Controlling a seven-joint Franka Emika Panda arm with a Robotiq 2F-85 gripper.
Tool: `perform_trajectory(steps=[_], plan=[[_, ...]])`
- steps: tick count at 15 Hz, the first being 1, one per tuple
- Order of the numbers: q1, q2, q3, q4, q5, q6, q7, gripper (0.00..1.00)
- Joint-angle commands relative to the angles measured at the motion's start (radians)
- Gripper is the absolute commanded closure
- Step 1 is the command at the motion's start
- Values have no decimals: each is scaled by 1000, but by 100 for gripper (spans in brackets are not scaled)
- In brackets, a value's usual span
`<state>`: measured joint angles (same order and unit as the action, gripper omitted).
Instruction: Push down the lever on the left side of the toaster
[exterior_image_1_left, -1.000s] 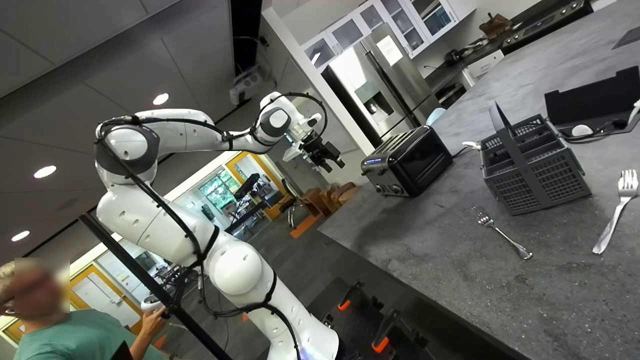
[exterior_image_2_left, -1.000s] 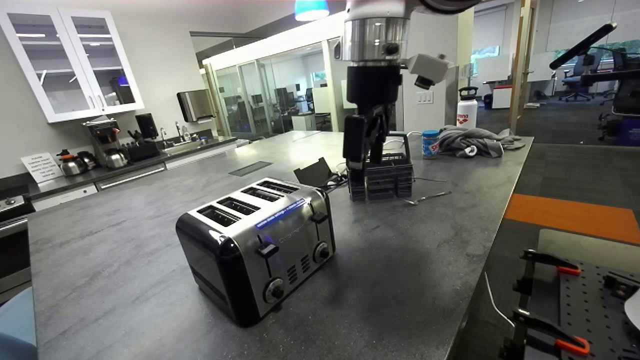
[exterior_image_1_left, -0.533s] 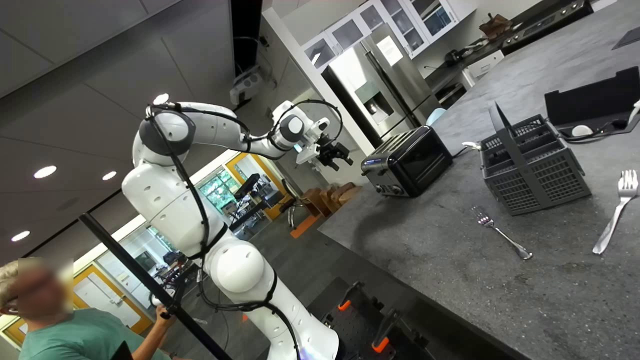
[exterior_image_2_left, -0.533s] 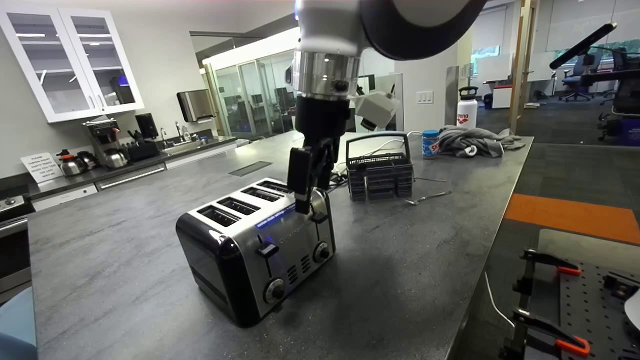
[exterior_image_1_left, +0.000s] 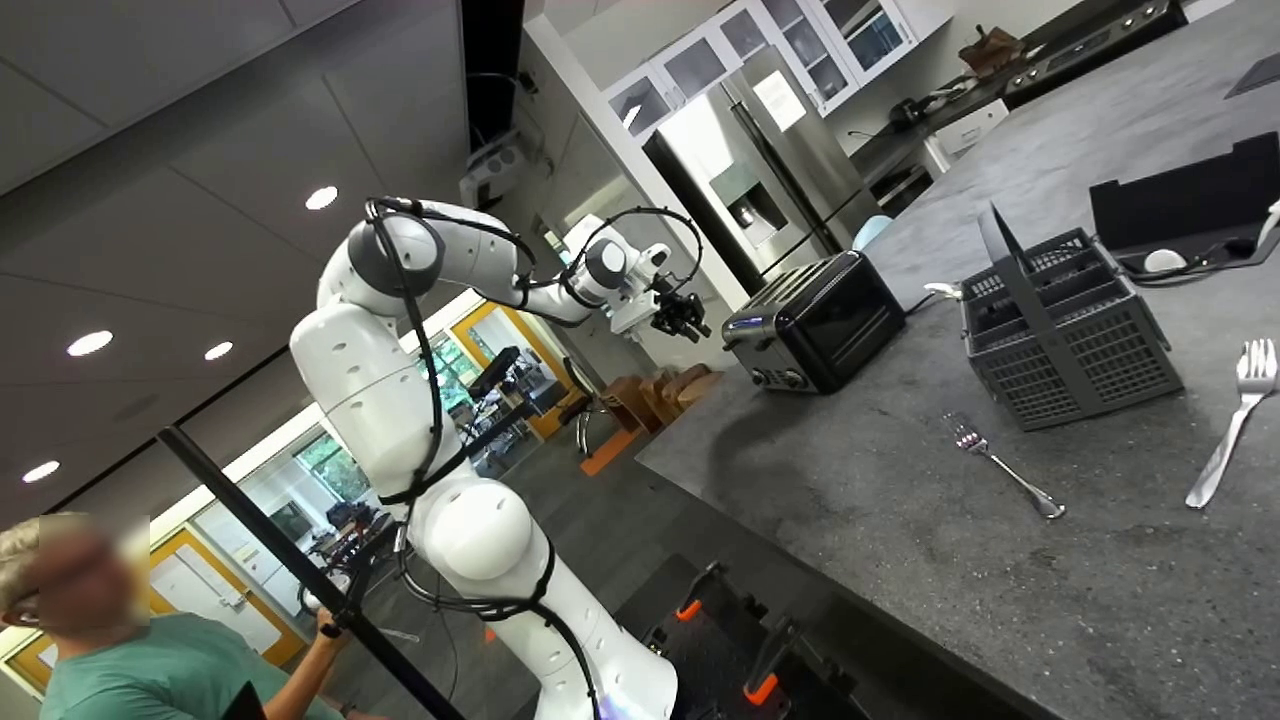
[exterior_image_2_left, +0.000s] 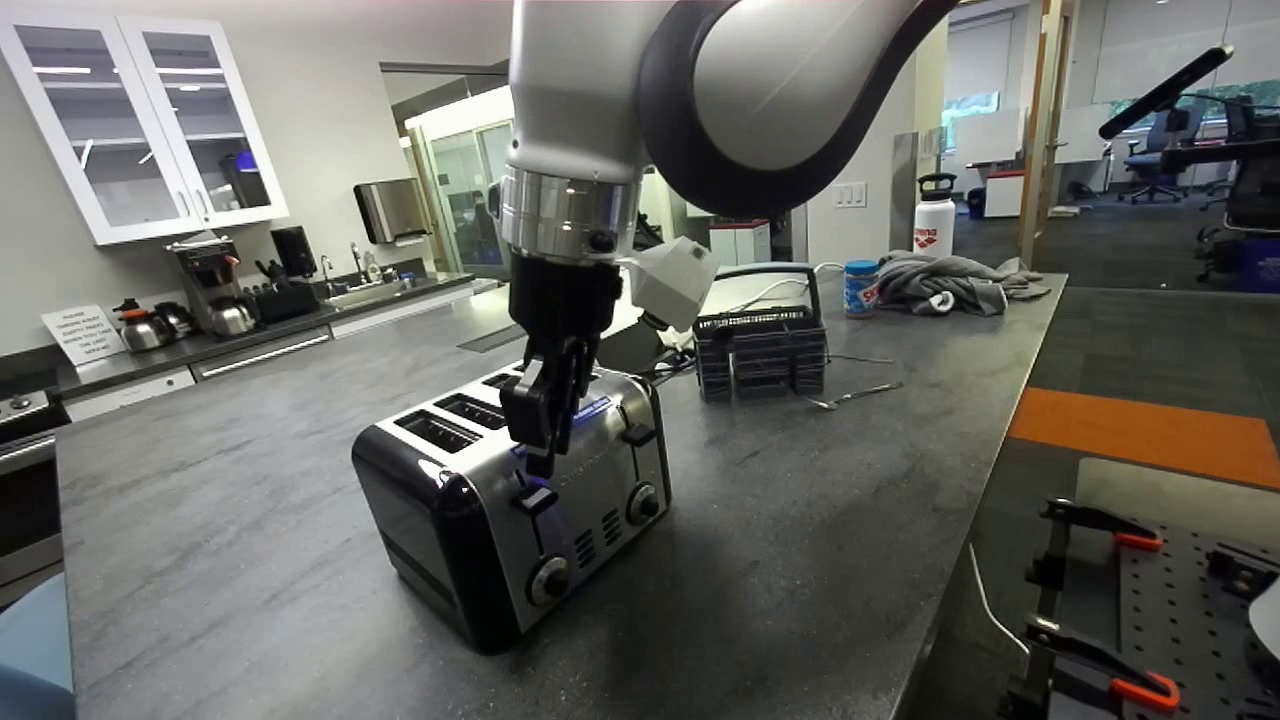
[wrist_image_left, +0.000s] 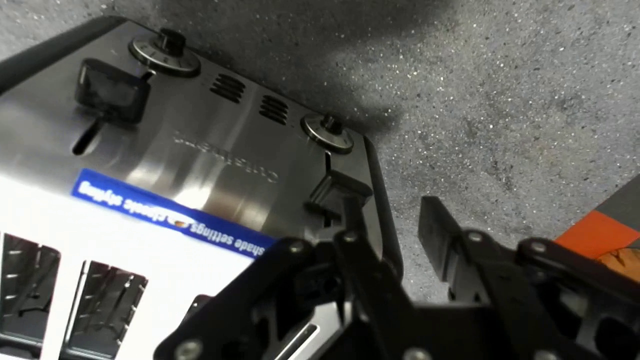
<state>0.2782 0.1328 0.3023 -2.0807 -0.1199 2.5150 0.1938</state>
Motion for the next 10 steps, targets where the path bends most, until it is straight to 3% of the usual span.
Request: perform_trajectory(steps=[1, 2, 4, 5, 10], plan=[[32, 45, -27, 52, -53, 29, 42, 95], [37, 45, -34, 55, -66, 20, 56, 99], [45, 10, -55, 24, -115, -2, 98, 100], [36, 31, -39, 33, -69, 12, 47, 99], [41, 31, -52, 33, -92, 12, 65, 100]])
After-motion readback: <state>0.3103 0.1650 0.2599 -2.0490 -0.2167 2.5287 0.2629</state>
